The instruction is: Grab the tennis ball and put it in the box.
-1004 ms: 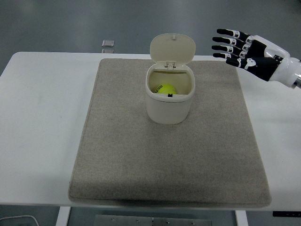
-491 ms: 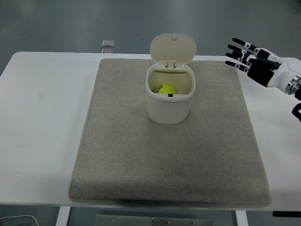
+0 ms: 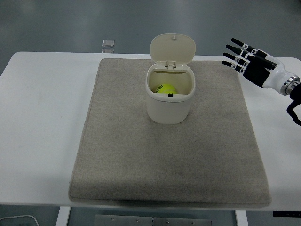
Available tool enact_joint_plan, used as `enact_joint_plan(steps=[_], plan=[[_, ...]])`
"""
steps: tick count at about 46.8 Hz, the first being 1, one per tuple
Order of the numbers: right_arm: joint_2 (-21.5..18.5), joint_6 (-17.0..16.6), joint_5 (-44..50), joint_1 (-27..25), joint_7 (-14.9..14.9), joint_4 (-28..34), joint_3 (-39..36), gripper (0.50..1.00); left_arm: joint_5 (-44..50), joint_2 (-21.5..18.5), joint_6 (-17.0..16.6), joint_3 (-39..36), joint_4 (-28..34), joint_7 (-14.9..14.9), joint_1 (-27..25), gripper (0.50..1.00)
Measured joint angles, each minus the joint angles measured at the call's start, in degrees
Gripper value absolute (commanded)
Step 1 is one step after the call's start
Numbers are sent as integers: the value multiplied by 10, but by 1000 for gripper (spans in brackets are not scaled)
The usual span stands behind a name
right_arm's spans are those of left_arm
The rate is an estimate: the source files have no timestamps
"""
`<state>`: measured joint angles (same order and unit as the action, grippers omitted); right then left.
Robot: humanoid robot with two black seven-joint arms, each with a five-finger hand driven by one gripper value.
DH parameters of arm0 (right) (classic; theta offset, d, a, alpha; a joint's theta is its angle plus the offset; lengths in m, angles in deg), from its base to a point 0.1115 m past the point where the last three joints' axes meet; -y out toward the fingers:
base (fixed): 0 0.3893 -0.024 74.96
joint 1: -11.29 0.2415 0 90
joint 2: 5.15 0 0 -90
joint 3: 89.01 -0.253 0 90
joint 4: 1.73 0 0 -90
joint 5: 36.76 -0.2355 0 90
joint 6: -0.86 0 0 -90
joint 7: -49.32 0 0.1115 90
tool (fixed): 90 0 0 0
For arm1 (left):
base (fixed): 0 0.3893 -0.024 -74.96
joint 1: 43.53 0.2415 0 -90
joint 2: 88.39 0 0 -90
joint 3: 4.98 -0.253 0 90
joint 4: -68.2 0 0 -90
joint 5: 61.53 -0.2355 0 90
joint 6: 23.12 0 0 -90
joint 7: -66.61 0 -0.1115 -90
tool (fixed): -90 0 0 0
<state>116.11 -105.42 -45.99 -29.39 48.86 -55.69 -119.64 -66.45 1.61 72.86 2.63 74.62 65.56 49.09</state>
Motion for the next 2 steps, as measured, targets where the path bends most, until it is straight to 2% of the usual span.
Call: enact_joint_plan(steps=[2], plan=[[0,0,1,0,0,0,1,899,0,0,0,0,0,0,0,992]])
